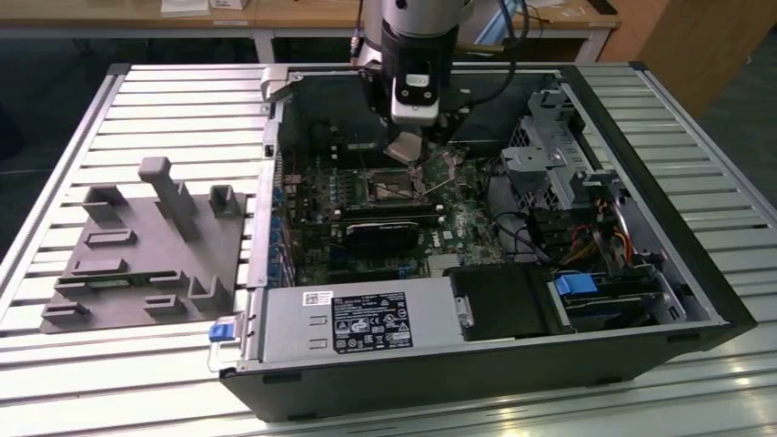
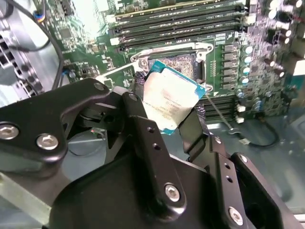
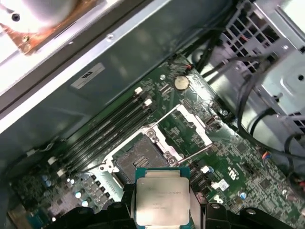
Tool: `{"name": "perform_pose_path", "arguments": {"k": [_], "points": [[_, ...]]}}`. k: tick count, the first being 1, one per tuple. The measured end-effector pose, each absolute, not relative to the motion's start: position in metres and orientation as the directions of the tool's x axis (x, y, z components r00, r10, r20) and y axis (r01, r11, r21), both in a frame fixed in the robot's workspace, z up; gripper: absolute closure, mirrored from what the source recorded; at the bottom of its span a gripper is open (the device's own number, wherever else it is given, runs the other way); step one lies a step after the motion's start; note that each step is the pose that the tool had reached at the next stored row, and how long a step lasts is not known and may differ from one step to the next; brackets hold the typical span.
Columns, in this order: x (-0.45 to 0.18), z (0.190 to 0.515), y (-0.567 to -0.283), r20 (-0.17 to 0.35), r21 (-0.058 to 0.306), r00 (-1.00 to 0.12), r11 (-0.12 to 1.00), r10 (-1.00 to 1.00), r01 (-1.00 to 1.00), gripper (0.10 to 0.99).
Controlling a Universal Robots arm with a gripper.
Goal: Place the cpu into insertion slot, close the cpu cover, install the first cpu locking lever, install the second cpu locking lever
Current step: 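Place the cpu into insertion slot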
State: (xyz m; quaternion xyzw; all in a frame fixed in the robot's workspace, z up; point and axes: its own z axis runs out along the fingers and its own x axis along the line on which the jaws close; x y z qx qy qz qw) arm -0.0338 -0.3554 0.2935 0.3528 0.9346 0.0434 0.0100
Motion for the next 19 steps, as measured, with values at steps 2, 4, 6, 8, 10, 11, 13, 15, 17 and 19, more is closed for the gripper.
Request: {"name": "perform_pose_path", "arguments": {"k": [2,4,6,8,10,11,13,15,17,19], "points": [[-0.0337,0.2934,-0.3553,0.011,0.087,-0.729,0.726,0.684,0.682,0.549],[-0.0337,0.2932,-0.3553,0.010,0.087,-0.707,0.704,0.707,0.705,0.549],[-0.0337,0.2929,-0.3553,0.009,0.086,-0.683,0.680,0.730,0.728,0.549],[-0.0337,0.2926,-0.3553,0.009,0.086,-0.658,0.655,0.753,0.750,0.549],[-0.0337,0.2922,-0.3553,0.009,0.086,-0.633,0.630,0.774,0.772,0.549],[-0.0337,0.2920,-0.3553,0.008,0.086,-0.620,0.617,0.784,0.782,0.549],[-0.0337,0.2916,-0.3553,0.008,0.086,-0.594,0.591,0.804,0.802,0.549],[-0.0337,0.2909,-0.3553,0.008,0.086,-0.566,0.563,0.824,0.822,0.549],[-0.0337,0.2901,-0.3553,0.008,0.086,-0.537,0.535,0.843,0.841,0.549],[-0.0337,0.2892,-0.3553,0.008,0.086,-0.506,0.504,0.862,0.859,0.549]]}}
